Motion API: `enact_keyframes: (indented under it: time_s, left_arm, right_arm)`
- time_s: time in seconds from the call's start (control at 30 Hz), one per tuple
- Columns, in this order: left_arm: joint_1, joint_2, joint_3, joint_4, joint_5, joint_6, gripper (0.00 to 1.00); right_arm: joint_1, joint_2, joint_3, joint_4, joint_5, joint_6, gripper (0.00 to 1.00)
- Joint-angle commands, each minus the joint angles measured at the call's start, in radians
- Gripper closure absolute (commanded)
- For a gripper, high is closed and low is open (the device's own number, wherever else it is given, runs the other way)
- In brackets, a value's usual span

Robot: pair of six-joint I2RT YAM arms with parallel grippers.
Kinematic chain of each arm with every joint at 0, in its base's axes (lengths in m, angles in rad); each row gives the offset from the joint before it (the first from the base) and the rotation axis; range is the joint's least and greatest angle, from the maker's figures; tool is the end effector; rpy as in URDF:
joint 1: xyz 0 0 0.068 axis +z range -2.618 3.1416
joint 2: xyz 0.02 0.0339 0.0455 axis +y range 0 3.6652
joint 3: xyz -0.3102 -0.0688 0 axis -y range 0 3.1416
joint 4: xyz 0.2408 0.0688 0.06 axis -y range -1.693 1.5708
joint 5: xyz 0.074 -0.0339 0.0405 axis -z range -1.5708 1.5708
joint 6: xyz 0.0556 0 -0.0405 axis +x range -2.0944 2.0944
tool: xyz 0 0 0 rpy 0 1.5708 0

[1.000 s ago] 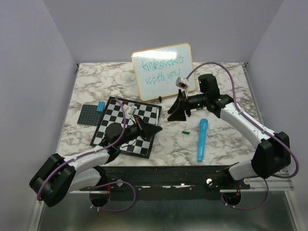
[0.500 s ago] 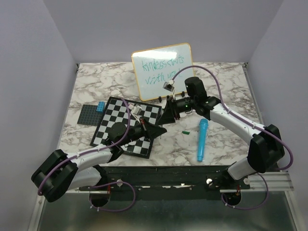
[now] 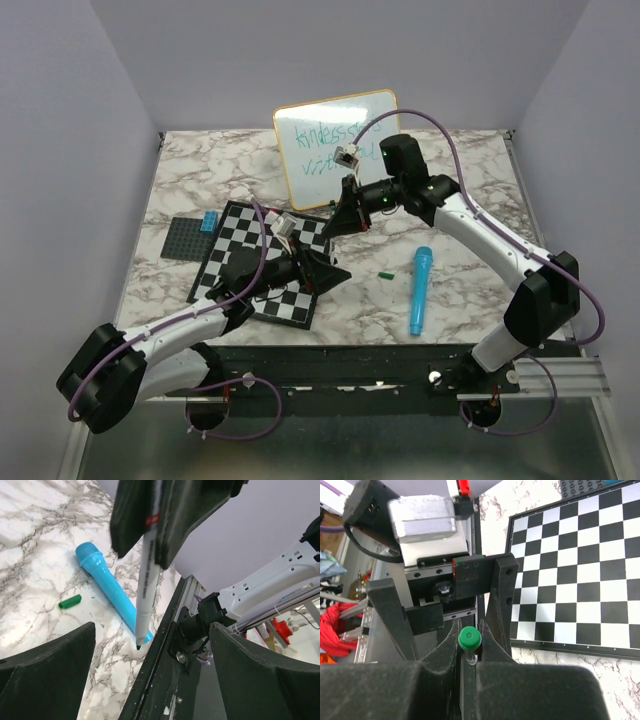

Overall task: Write a sentence on the whiteboard
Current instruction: Pass from the left arm to the right, then pass from the right arm to the left

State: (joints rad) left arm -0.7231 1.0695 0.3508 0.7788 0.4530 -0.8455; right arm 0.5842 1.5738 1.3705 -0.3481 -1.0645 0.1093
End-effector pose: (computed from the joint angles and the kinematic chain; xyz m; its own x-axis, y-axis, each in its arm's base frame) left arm 0.1454 -0.1608 0.2796 -0.6605 -0.3145 -0.6818 0.6457 0.2257 -0.7295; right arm 0.2692 0.2363 0.3810 -0.5313 -0.2879 -0.7967 -0.8359 0.0252 0.5483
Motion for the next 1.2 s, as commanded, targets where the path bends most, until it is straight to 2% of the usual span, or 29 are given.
enact_keyframes:
  time_s: [0.0,0.17,0.37,0.47,0.5,0.57,0.77,0.87,0.9,0.93,1.03,1.13,1.17]
  left_arm:
    - [0.022,-0.028,0.076,-0.111,0.091,0.103,0.01]
    - [0.031,-0.032,0.1,-0.151,0.096,0.134,0.03]
    - [0.039,-0.031,0.123,-0.216,0.093,0.161,0.11]
    - [0.039,-0.01,0.135,-0.21,0.113,0.164,0.24]
    - [0.037,-0.003,0.137,-0.198,0.119,0.152,0.33]
    - [0.037,0.02,0.137,-0.159,0.13,0.135,0.41]
    - [0.037,0.049,0.128,-0.081,0.147,0.092,0.48]
    - [0.037,0.058,0.125,-0.084,0.151,0.089,0.73]
    - [0.037,0.058,0.123,-0.082,0.151,0.089,0.9]
    - [0.039,0.056,0.122,-0.082,0.144,0.088,0.97]
    - [0.037,0.049,0.116,-0.092,0.139,0.091,1.0]
    - [0.039,0.041,0.111,-0.098,0.135,0.094,1.0]
    - [0.039,0.04,0.108,-0.096,0.135,0.094,1.0]
  right_arm:
    - [0.026,0.061,0.108,-0.304,0.033,-0.246,0.99]
    - [0.046,0.081,0.153,-0.44,0.092,-0.381,0.99]
    - [0.054,0.091,0.182,-0.511,0.138,-0.45,0.99]
    - [0.066,0.1,0.183,-0.519,0.138,-0.456,0.99]
    - [0.069,0.104,0.18,-0.519,0.138,-0.454,0.99]
    - [0.075,0.107,0.179,-0.517,0.136,-0.451,0.99]
    - [0.082,0.118,0.179,-0.505,0.138,-0.433,0.98]
    - [0.082,0.123,0.185,-0.502,0.133,-0.425,0.97]
    - [0.083,0.124,0.185,-0.502,0.13,-0.425,0.96]
    - [0.082,0.127,0.191,-0.503,0.127,-0.424,0.96]
    - [0.082,0.126,0.196,-0.506,0.126,-0.425,0.9]
    - [0.08,0.12,0.202,-0.508,0.118,-0.43,0.75]
    - [0.08,0.118,0.208,-0.508,0.117,-0.428,0.74]
